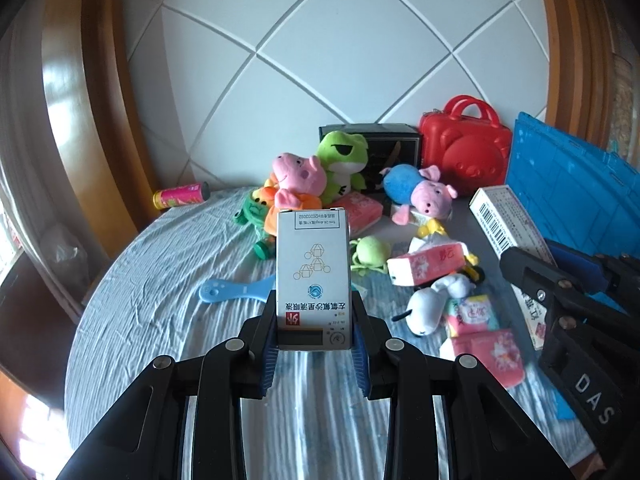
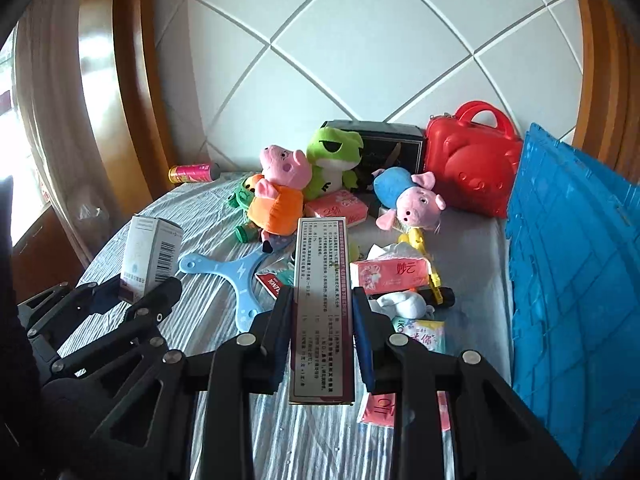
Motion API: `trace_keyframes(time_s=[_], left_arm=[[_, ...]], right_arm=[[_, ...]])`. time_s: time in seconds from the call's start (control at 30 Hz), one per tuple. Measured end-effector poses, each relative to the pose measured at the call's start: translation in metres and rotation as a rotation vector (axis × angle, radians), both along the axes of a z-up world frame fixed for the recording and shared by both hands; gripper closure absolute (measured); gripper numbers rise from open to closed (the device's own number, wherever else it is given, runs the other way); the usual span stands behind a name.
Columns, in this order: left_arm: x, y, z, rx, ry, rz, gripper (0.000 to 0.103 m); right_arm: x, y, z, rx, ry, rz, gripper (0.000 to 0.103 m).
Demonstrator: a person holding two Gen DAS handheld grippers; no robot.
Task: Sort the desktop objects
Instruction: 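Carry the white medicine box with the left tool while the right tool carries the long box into the bin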
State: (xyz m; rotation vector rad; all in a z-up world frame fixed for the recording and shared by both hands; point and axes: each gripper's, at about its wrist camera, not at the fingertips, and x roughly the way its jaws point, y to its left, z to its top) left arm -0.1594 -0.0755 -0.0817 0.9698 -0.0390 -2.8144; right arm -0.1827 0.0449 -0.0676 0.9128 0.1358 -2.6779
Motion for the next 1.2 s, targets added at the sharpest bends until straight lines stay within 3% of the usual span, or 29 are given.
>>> trace_keyframes(time_s=[0.3,0.53,0.77,0.93,1.2], left_arm=[[0.013,0.032,0.031,0.05,0.061,-0.109,0.073],[0.021,0.089,0.07,0.05,0.155,-0.19,0.073],[0.025,0.198,0.112,0.061,0.268,-0.29,0.073],[0.03,0.291,0.128,0.051,0.302,-0.372,0.073],[0.028,0.409,0.109,0.051,0.22,-0.443,0.073]], right_arm=[[0.037,0.031,0.046,0.033,0.1,-0.133,0.075],[0.06,0.085,0.088,0.013,0.208,-0.234,0.075],[0.075,0.186,0.116,0.015,0.294,-0.352,0.075],[0.087,0.277,0.129,0.019,0.326,-0.43,0.075],[0.099,0.4,0.117,0.042,0.28,-0.518,0.075]])
